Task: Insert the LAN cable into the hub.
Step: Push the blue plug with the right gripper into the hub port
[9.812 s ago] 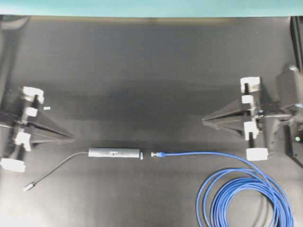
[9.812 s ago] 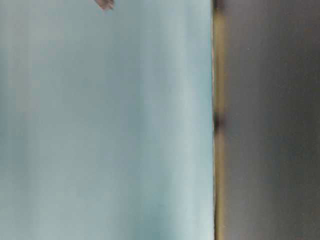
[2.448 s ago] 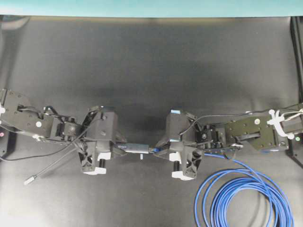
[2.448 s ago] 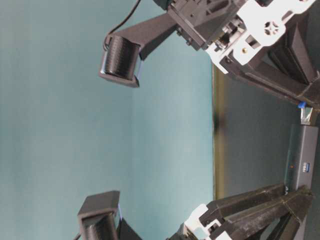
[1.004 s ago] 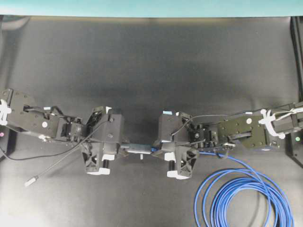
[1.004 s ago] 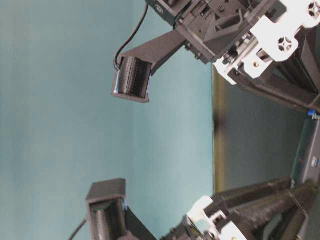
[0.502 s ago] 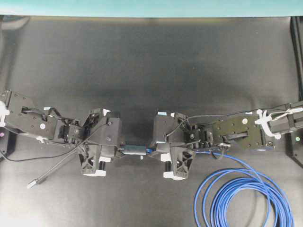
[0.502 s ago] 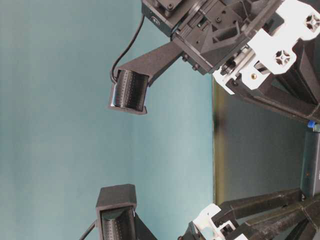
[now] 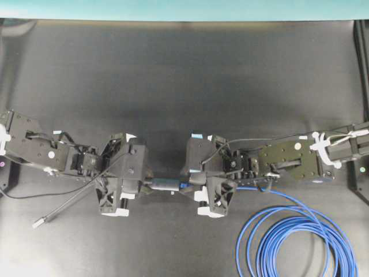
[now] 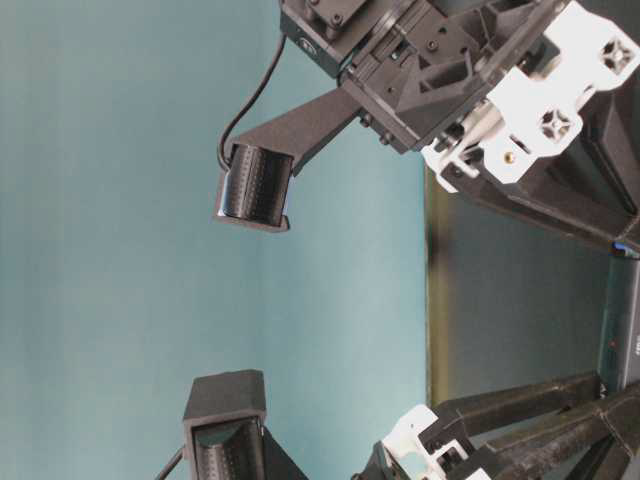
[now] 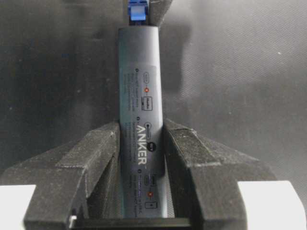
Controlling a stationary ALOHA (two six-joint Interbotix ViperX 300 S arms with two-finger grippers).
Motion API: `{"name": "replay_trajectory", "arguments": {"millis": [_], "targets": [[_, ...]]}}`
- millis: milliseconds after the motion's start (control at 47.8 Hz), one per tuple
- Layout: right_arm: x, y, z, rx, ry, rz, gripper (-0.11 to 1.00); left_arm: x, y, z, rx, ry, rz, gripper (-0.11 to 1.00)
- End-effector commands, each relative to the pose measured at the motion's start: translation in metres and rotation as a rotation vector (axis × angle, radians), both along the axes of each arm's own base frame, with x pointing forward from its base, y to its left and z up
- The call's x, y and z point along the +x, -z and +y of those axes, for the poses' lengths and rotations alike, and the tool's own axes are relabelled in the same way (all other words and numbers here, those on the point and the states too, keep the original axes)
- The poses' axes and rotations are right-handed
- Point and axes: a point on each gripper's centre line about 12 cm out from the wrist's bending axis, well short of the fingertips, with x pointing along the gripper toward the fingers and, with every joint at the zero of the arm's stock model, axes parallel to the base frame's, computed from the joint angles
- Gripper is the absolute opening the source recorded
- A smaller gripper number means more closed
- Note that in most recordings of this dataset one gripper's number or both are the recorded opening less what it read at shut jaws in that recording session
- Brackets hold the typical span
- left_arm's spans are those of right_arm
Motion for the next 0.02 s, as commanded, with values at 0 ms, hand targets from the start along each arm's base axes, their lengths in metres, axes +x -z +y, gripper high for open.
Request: {"name": "replay_trajectory", "arguments": {"millis": [0], "targets": [[0.0033, -0.0061, 0.0036, 0.002, -0.007, -0.021, 0.64, 0.0017, -0.0094, -0.0019, 0.001, 0.008, -0.026, 0.28]]}}
